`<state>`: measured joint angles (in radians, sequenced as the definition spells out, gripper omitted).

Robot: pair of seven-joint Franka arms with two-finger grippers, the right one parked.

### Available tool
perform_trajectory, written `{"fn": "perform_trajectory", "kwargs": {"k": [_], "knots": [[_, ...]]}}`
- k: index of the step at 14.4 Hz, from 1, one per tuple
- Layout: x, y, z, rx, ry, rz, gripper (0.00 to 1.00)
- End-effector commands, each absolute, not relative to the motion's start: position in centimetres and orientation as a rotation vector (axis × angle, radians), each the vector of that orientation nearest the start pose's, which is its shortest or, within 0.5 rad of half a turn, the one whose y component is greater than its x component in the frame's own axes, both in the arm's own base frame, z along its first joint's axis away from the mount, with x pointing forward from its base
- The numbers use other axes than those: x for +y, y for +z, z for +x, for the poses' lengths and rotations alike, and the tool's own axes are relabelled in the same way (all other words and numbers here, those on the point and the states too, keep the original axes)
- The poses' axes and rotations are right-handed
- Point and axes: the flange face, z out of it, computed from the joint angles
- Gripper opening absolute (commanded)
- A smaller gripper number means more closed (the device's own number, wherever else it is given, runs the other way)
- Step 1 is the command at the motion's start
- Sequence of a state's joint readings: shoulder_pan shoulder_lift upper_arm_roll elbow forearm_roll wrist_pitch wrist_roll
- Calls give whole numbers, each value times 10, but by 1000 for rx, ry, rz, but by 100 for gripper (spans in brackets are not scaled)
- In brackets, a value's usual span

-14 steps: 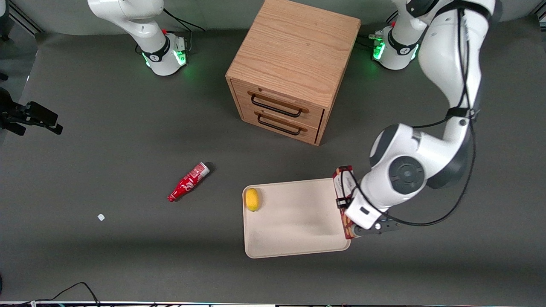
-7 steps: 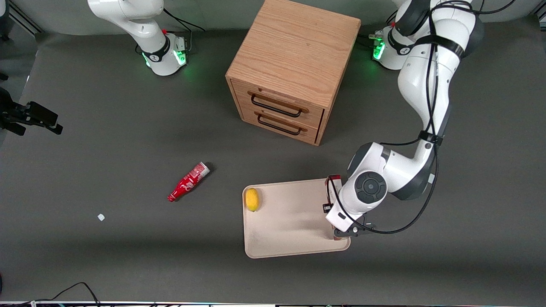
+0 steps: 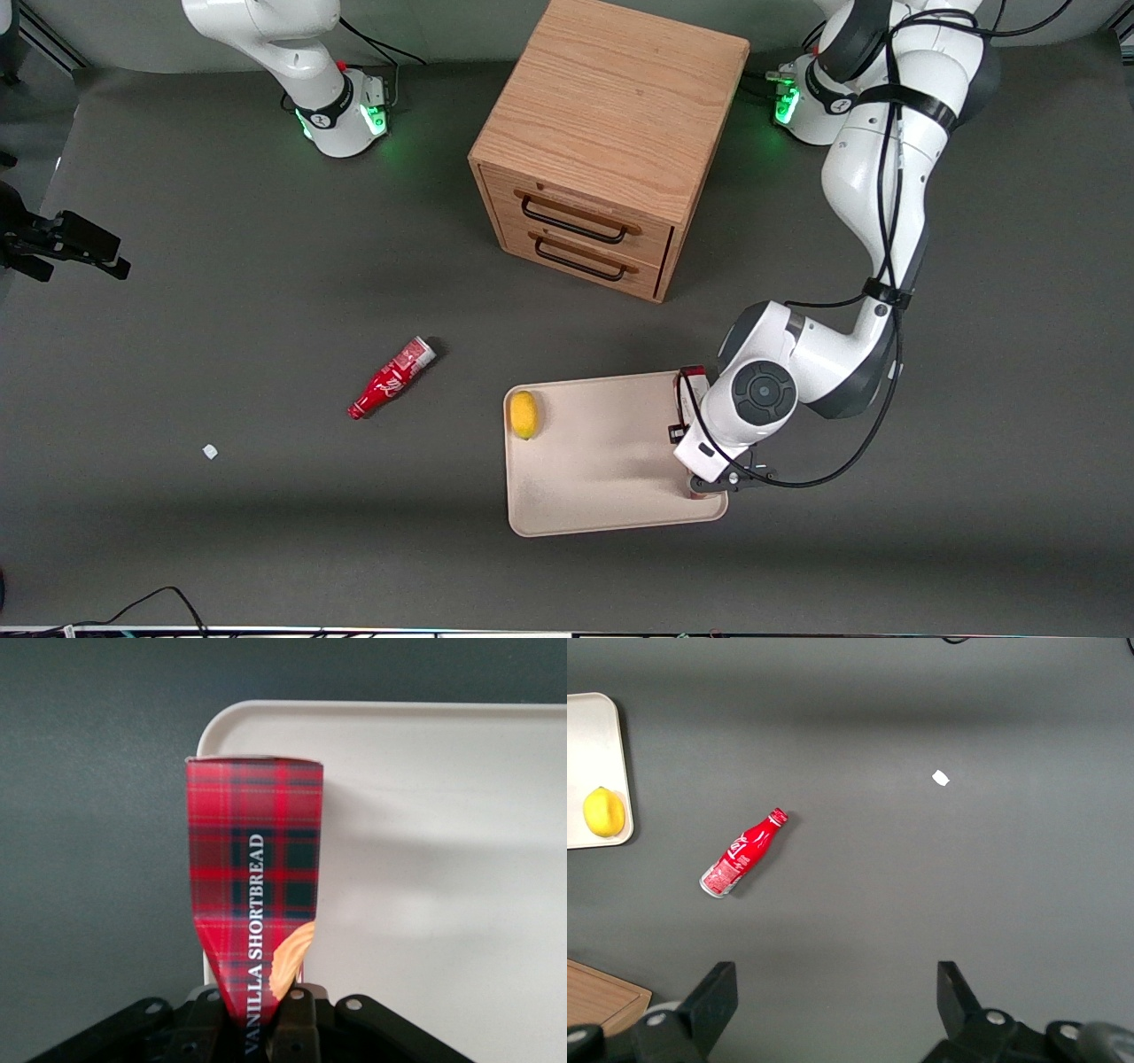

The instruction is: Place red cookie box on tray

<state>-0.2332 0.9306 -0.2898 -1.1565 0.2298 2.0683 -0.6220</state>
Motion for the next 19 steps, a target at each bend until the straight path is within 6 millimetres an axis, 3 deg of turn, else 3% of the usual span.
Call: {"fn": "perform_trajectory", "kwargs": {"k": [1,2,5,7,9,12,15,16,19], "knots": [[-313,244,697,-153,-16,-3150,54],[-313,245,697,-165,-18,-3150,100],[-313,257,701,-186,-64,-3174,100],[-306,282,703,-207,-94,-3185,100],[-279,317,707,-278,-115,-3211,100],[-218,369,701,-348,-122,-3239,100],[-131,407,684,-282,-122,-3235,100],[-83,426,666,-284,-134,-3211,100],[-25,479,629,-212,-41,-3166,100]]}}
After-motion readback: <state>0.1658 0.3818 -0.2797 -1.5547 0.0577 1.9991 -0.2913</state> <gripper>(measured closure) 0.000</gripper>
